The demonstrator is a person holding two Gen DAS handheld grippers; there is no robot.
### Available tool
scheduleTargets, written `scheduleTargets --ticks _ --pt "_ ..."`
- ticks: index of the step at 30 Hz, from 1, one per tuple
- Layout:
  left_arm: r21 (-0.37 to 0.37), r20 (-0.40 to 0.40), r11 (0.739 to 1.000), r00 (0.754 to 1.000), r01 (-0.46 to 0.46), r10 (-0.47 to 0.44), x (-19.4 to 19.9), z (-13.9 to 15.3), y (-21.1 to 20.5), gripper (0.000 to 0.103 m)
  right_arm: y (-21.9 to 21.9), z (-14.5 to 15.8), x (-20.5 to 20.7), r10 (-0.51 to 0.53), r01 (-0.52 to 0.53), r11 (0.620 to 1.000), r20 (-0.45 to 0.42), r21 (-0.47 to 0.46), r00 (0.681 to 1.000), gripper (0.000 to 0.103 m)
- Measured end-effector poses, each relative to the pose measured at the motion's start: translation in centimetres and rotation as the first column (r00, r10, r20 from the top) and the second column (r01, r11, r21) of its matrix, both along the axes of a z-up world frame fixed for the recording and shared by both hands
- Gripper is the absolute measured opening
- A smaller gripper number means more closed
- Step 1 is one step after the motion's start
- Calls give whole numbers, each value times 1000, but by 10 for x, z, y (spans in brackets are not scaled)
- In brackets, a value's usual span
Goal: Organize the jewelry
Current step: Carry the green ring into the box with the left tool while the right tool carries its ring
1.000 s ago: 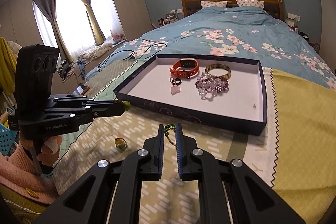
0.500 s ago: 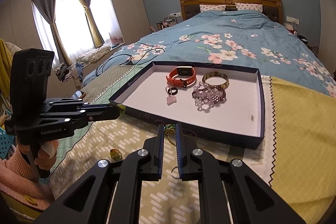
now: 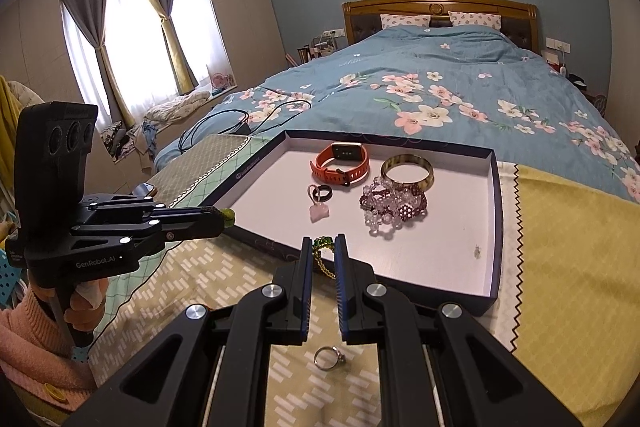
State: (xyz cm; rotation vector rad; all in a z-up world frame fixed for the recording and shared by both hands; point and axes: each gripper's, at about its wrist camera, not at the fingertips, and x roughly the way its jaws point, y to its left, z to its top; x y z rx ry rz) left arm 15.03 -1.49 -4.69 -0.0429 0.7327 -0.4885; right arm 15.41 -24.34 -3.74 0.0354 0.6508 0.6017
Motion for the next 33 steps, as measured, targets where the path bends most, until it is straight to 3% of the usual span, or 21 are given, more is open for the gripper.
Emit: scheduleTargets --ticks 33 --pt "19 -4 999 1000 -28 28 28 -2 -4 7 4 -2 31 -9 9 1000 -15 -13 1000 9"
